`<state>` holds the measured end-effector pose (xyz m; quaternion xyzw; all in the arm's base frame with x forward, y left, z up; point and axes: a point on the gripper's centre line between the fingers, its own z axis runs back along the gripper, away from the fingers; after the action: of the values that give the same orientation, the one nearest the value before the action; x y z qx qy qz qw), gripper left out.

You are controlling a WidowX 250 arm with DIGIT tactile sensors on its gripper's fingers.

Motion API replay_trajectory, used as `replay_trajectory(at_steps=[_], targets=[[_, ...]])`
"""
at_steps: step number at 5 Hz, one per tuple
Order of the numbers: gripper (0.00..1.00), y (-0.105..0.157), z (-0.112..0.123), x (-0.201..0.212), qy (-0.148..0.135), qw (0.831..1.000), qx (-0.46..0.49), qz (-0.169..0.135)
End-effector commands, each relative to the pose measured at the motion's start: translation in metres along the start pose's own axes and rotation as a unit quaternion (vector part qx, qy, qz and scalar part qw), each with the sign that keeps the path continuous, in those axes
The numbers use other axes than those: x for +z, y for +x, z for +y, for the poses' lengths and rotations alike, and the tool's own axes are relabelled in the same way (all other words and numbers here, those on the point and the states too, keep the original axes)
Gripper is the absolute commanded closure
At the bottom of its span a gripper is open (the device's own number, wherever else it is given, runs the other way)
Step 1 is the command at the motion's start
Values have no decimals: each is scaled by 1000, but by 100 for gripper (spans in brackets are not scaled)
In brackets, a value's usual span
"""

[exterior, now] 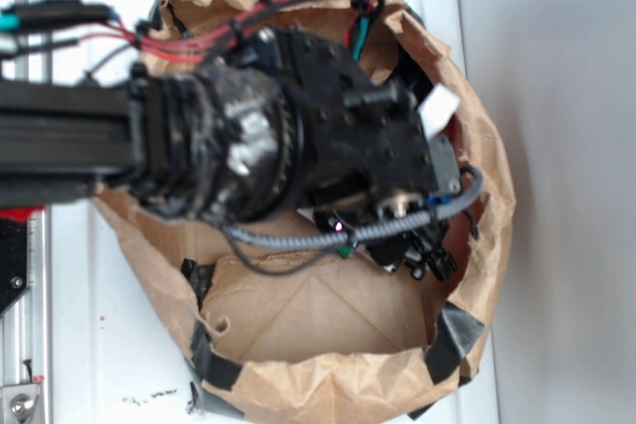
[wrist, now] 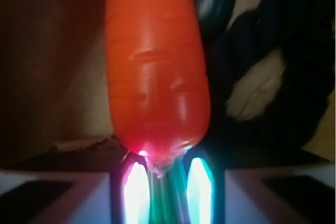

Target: Grab the carrot.

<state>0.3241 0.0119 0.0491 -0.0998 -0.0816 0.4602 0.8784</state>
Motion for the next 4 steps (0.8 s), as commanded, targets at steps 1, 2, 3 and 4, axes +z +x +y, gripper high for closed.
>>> replay_trajectory(at_steps=[1,2,3,4], targets=[[100,13,0,54,-45,999,-21,-3],[100,18,2,80,-36,999,-32,2],[100,16,2,102,-13,995,-94,-15],[100,0,8,129,8,980,-184,-75]])
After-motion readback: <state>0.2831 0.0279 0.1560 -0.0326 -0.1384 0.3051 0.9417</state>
